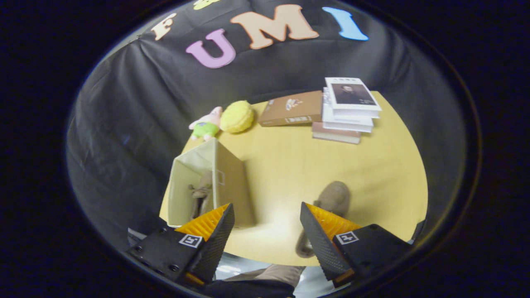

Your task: Open the storage box then place both shoes into the box .Put the left shoe in first, then the right shoe, with the right side of both shoes facing outward in a uniform manner.

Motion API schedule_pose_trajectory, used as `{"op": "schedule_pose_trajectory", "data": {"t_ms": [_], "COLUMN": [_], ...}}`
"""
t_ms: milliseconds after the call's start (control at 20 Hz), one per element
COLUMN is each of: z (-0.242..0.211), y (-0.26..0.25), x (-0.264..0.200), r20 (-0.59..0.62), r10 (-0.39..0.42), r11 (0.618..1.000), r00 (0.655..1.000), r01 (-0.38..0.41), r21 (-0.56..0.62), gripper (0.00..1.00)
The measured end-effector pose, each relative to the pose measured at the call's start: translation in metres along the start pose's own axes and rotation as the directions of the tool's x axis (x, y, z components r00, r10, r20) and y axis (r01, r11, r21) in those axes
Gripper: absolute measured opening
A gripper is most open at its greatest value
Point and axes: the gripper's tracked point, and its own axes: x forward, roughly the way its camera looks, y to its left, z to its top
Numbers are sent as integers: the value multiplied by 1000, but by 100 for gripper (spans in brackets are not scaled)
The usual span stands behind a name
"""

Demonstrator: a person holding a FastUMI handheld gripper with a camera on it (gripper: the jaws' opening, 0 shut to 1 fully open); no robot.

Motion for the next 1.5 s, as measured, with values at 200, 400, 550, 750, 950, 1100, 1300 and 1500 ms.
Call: {"op": "schedule_pose_trajectory", "data": {"t_ms": [200, 400, 550, 750, 950, 1100, 1300, 1500], "z": [-43, -77, -98, -117, -122, -126, -129, -127], "y": [-57, -92, -107, -120, -125, -130, -129, -133], "x": [20, 39, 56, 72, 79, 80, 79, 82], "r20": [-104, -182, -227, -276, -297, -324, -339, -348], "r10": [-92, -144, -167, -187, -205, -233, -256, -252], "r11": [994, 983, 977, 973, 972, 964, 961, 958], "r00": [990, 973, 960, 943, 932, 917, 905, 903], "r01": [98, 162, 192, 217, 229, 262, 275, 284], "r21": [57, 90, 92, 81, 48, 49, 11, 44], "gripper": [100, 99, 99, 75, 44, 26, 21, 4]}}
